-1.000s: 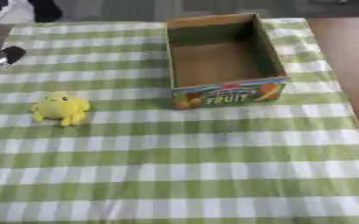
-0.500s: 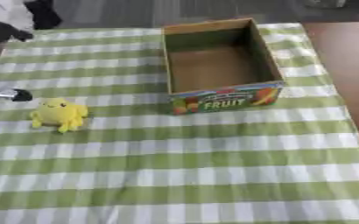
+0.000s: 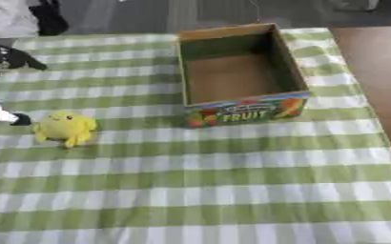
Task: Pick up objects on the table and place them in the box.
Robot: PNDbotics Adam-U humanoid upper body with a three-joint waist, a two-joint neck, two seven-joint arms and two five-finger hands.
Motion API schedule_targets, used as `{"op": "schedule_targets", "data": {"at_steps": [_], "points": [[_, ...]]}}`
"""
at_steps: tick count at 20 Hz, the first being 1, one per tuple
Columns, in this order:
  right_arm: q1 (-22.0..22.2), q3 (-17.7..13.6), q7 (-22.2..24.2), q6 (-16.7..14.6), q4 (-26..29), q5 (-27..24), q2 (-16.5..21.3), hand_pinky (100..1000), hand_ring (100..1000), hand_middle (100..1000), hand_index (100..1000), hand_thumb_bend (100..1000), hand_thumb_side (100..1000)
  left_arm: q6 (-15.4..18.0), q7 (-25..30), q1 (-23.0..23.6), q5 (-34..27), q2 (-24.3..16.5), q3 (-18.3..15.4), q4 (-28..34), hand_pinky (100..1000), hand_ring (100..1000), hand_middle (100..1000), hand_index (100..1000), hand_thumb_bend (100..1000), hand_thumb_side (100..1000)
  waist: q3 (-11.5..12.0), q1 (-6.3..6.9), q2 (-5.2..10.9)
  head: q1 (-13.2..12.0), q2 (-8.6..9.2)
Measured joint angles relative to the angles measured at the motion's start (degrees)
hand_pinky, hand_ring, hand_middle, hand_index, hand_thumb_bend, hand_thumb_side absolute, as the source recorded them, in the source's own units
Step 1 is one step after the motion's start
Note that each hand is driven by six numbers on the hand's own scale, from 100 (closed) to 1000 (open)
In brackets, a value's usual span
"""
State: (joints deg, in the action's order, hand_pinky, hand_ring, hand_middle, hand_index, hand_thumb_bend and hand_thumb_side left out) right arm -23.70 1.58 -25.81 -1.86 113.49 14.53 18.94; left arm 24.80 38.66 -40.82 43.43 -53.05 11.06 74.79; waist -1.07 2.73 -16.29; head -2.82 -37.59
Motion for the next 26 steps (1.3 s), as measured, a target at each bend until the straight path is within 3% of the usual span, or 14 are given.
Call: {"op": "schedule_targets", "data": {"at_steps": [11,26], "points": [[-0.03,0.25,0.19,0.06,0.00,-0.04,-0.01,780,844,596,861,100,800,0.92,-0.92,-3.64,0.35,4.14,1.24,-8.67,869,902,834,993,489,523,-0.49,-0.04,-0.74,-0.62,0.48],[-0.28,0.26,0.19,0.06,0.00,-0.22,-0.02,783,846,595,862,100,798,-0.54,0.55,-5.12,1.52,6.81,1.72,-14.48,867,892,823,958,505,507,-0.78,-0.03,-1.38,-1.07,0.51]]}}
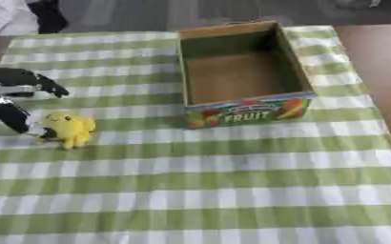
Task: Pick up objects on the table and place them in the box.
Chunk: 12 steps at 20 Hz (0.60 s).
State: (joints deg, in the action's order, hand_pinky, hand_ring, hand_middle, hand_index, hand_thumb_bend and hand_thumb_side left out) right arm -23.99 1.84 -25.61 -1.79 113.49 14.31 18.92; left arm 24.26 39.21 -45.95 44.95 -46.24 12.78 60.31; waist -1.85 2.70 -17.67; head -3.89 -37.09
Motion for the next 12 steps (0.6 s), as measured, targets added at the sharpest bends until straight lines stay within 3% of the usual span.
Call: {"op": "schedule_targets", "data": {"at_steps": [12], "points": [[-0.02,0.00,0.04,0.04,0.00,-0.06,-0.01,784,847,593,860,100,797,-0.21,0.21,0.12,0.36,0.42,0.03,-0.89,858,882,798,958,521,528,0.00,-0.05,-0.28,-0.03,0.00]]}}
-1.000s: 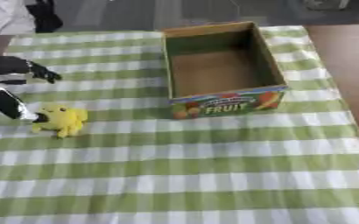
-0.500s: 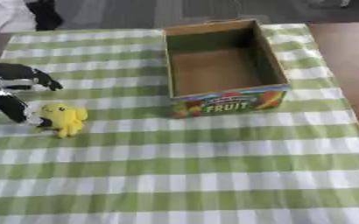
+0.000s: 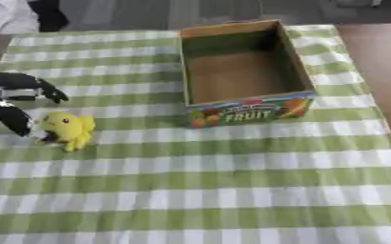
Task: Pick up objects on the table and place them in the box.
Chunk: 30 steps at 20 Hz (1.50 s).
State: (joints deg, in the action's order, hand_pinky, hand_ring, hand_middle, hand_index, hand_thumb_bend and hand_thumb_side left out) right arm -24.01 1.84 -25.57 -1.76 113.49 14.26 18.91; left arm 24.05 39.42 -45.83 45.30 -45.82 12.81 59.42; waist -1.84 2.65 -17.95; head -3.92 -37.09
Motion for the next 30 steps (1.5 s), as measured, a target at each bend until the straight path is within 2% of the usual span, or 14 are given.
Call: {"op": "schedule_targets", "data": {"at_steps": [7,14,23,26,29,30], "points": [[0.00,0.00,0.04,0.04,0.00,-0.01,-0.01,784,847,593,859,100,792,0.89,-0.89,0.09,0.40,0.19,0.03,0.05,850,898,887,957,455,476,0.00,0.00,0.00,0.02,0.01],[0.00,0.00,0.08,0.06,0.00,-0.01,-0.03,785,847,590,855,100,791,2.25,-2.24,0.89,-0.51,0.48,1.14,0.78,850,887,869,958,448,484,0.00,0.03,-0.01,0.02,0.22],[-0.18,0.00,0.09,0.05,0.00,-0.08,-0.04,785,847,588,854,100,791,2.41,-2.41,1.03,-3.25,0.51,1.84,1.49,820,828,776,895,393,479,-0.05,-0.11,-0.08,0.00,0.41],[-0.19,0.00,0.11,0.05,0.00,-0.18,-0.04,785,847,588,854,100,794,2.59,-2.58,1.10,-3.94,0.51,2.09,2.09,786,788,713,831,314,431,-0.05,-0.12,-0.08,0.00,0.41],[-0.20,0.00,0.12,0.05,0.00,-0.23,-0.04,785,847,588,854,100,793,2.85,-2.84,1.23,-4.33,0.51,2.12,2.54,754,749,659,788,281,406,-0.05,-0.17,-0.08,-0.01,0.41],[-0.20,0.00,0.12,0.05,0.00,-0.23,-0.05,785,847,588,854,100,793,2.96,-2.95,1.32,-4.40,0.51,2.12,2.58,734,720,611,746,278,403,-0.05,-0.19,-0.08,-0.01,0.41]]}}
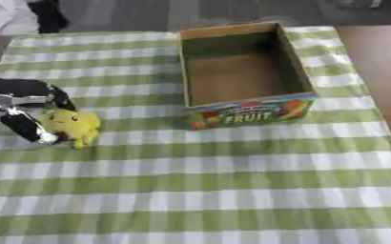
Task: Pick up objects on the table and place them in the box.
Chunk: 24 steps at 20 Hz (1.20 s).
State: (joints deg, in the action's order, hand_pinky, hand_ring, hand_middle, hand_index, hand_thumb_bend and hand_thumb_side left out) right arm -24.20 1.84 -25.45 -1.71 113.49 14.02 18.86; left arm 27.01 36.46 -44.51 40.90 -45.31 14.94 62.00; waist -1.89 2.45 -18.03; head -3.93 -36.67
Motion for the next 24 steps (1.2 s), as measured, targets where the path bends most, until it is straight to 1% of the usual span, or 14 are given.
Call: {"op": "schedule_targets", "data": {"at_steps": [1,2,4,5,6,8,9,12,16,24], "points": [[0.00,0.00,0.00,0.00,0.00,0.00,0.00,785,847,588,854,100,793,0.14,-0.14,0.09,-0.03,0.00,0.00,0.06,725,704,588,722,275,401,0.00,-0.02,0.00,0.00,0.00],[0.00,0.00,0.00,0.00,0.00,-0.01,0.00,785,848,588,854,100,795,0.34,-0.34,0.13,-0.04,0.00,0.00,0.15,707,670,537,663,266,398,0.00,-0.04,0.00,0.00,0.00],[-0.01,0.00,0.00,-0.01,0.00,-0.01,-0.01,785,848,588,855,100,792,0.86,-0.86,0.23,-0.03,0.00,0.00,0.31,688,636,497,593,252,392,0.01,-0.05,0.00,0.00,0.01],[-0.01,0.00,0.00,-0.01,0.00,-0.01,-0.01,785,848,588,855,100,792,1.15,-1.15,0.27,0.00,0.00,0.00,0.32,682,631,493,581,241,388,0.01,-0.05,0.00,0.00,0.01],[-0.01,0.00,0.00,-0.01,0.00,-0.02,-0.01,786,848,588,855,100,798,1.42,-1.42,0.32,0.05,0.00,0.00,0.33,670,624,489,568,209,368,0.02,-0.05,0.01,0.00,0.01],[-0.01,0.00,-0.01,-0.02,0.00,-0.03,-0.01,786,848,588,855,100,793,1.94,-1.94,0.41,0.39,0.00,0.00,0.34,663,618,483,555,149,340,0.04,-0.05,0.01,0.00,0.01],[-0.01,0.00,-0.01,-0.02,0.00,-0.03,-0.01,786,848,588,855,100,794,2.17,-2.17,0.43,0.56,0.00,0.00,0.35,660,616,481,550,101,323,0.04,-0.05,0.02,0.00,0.01],[-0.01,-0.01,-0.01,-0.02,0.00,-0.06,-0.01,786,848,589,855,100,794,2.76,-2.77,0.54,0.96,0.00,0.00,0.36,648,603,469,540,100,299,0.04,-0.05,0.04,-0.03,0.01],[-0.01,-0.01,-0.01,-0.03,0.00,-0.11,-0.02,786,848,589,855,100,795,2.96,-3.57,0.63,1.09,-0.01,-0.02,0.39,636,589,455,523,100,300,0.08,-0.05,0.06,-0.16,0.01],[0.04,-0.01,0.00,-0.04,0.00,-0.26,-0.01,787,849,588,856,100,794,1.70,-5.18,0.14,0.61,-0.58,-1.15,2.65,631,580,443,519,100,311,0.40,0.20,0.30,-0.63,-0.05]]}}
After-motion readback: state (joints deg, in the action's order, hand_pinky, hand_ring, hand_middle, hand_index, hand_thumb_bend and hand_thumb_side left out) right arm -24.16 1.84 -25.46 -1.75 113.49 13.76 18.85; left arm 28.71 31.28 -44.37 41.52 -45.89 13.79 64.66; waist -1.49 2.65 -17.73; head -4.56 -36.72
